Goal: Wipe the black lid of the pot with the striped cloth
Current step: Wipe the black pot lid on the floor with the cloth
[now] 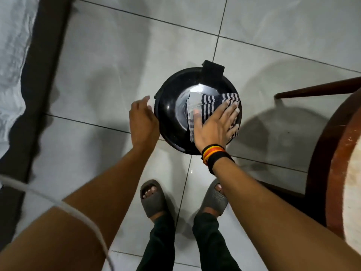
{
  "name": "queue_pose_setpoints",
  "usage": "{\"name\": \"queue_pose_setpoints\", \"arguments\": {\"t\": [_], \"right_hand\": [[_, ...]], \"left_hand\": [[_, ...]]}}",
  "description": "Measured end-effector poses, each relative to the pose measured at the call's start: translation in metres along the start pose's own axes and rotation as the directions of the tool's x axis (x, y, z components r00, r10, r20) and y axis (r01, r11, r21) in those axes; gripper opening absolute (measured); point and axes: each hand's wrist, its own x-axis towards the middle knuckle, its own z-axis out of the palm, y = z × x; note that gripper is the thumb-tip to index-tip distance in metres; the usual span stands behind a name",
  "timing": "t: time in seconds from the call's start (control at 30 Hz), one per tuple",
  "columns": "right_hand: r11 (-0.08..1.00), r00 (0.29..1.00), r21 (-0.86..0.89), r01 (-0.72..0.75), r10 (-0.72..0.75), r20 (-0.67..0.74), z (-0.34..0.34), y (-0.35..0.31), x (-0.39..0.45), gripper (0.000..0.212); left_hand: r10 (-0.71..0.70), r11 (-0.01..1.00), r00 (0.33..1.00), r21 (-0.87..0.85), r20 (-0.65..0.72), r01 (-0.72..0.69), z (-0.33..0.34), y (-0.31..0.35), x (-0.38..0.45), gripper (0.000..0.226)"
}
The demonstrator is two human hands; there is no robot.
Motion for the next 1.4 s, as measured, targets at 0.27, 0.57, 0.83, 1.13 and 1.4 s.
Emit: {"name": "queue_pose_setpoints", "arguments": {"t": [0.27, 0.57, 0.83, 1.13, 1.4], "right_hand": [[0.974, 0.982, -0.201, 0.101, -0.130, -0.135, 0.030, 0.020, 0.002, 0.083], [0.996, 0.980, -0.083, -0.019, 0.002, -0.200, 0.023, 0.009, 0.033, 0.095], [0.970, 0.960, -0.198, 0.142, -0.184, -0.211, 0.022, -0.032, 0.095, 0.070], [0.654, 0.727, -0.351, 0.670, -0.673, 0.132, 0.027, -0.054, 0.091, 0.053], [0.798, 0.846, -0.319, 0.511, -0.533, 0.022, -0.001, -0.023, 0.118, 0.052]], "left_hand": [[0.418, 0.827, 0.803, 0.187, 0.424, -0.530, 0.022, 0.003, 0.073, 0.057], [0.455, 0.876, 0.828, 0.001, 0.329, -0.482, 0.026, -0.022, 0.066, 0.056], [0.432, 0.895, 0.853, -0.018, 0.293, -0.447, 0.034, -0.025, 0.062, 0.062], [0.303, 0.946, 0.932, 0.056, 0.198, -0.320, 0.048, -0.019, 0.049, 0.037], [0.336, 0.878, 0.905, 0.260, 0.262, -0.401, 0.049, -0.018, 0.052, 0.059]]}}
